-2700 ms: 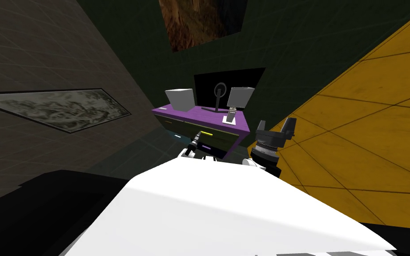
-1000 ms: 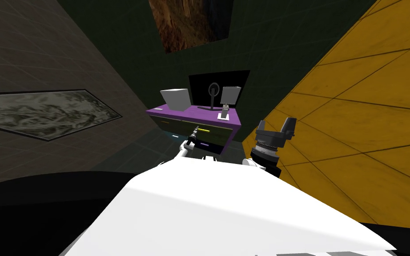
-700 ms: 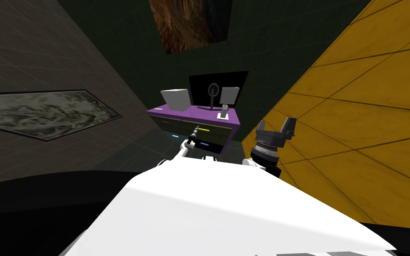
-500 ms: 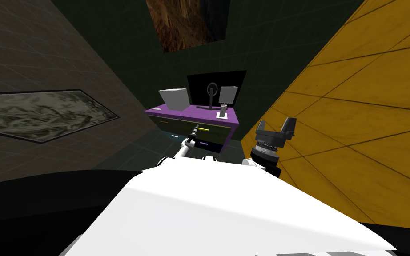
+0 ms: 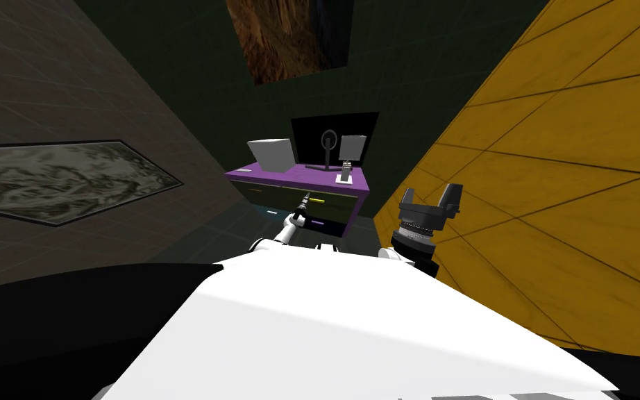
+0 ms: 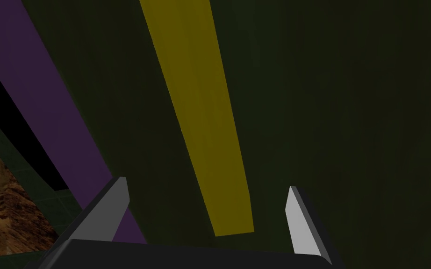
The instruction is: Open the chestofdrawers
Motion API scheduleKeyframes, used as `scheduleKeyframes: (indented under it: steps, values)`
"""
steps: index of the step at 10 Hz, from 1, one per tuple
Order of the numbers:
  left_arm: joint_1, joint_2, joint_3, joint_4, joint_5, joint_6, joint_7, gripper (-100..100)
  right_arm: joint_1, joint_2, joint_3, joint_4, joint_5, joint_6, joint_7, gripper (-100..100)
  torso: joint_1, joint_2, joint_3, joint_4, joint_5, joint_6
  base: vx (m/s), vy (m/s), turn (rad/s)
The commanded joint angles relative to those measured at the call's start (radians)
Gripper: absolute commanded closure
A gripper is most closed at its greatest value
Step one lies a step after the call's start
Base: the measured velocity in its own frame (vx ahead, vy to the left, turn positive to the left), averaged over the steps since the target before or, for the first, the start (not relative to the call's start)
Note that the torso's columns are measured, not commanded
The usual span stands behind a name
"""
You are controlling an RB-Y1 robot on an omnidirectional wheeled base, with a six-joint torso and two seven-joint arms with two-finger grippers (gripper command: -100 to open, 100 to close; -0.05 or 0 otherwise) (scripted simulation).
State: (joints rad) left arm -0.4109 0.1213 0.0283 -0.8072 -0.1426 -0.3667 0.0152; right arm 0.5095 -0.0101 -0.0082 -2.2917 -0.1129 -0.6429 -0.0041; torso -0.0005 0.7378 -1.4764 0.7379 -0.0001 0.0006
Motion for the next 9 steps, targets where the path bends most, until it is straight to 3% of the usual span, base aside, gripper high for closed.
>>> scheduleKeyframes:
  steps: [1,2,4,5,6,7,9]
  values:
    - [-0.077,-0.004,0.047,0.086,0.002,-0.027,-0.003,-100,0.0,0.0,0.0,0.0,0.0,0.0,0.0,0,0.0,0.001,0.001,0.0,0.0,-0.001,-0.086,0.01,-0.098]
    - [-0.106,-0.004,0.047,0.12,0.002,-0.027,-0.003,-100,0.0,0.0,0.0,0.0,0.0,0.0,0.0,0,0.001,0.002,0.002,0.001,0.0,0.0,-0.081,0.007,-0.068]
    - [-0.107,-0.004,0.048,0.142,0.002,-0.035,-0.004,-100,0.0,0.0,0.0,0.0,0.0,0.0,0.0,0,0.0,-0.001,0.0,0.0,0.0,-0.001,-0.025,-0.001,0.003]
    - [-0.057,-0.001,0.014,0.095,0.0,-0.008,0.0,100,0.0,0.0,0.0,0.0,0.0,0.0,0.0,0,0.0,-0.003,-0.001,-0.001,0.0,-0.001,0.047,0.005,0.098]
    - [-0.037,-0.001,0.014,0.058,0.0,-0.008,0.0,100,0.0,0.0,0.0,0.0,0.0,0.0,0.0,0,0.001,-0.004,-0.002,-0.001,0.0,-0.001,0.072,-0.001,0.066]
    - [0.009,0.003,-0.02,0.026,-0.001,0.011,0.002,100,0.0,0.0,0.0,0.0,0.0,0.0,0.0,0,0.0,0.0,0.001,0.006,-0.003,-0.002,0.116,-0.002,0.095]
    - [0.031,0.003,-0.02,-0.029,-0.001,0.011,0.002,100,0.0,0.0,0.0,0.0,0.0,0.0,0.0,0,0.003,-0.004,-0.002,0.0,-0.001,-0.003,0.057,-0.017,0.034]
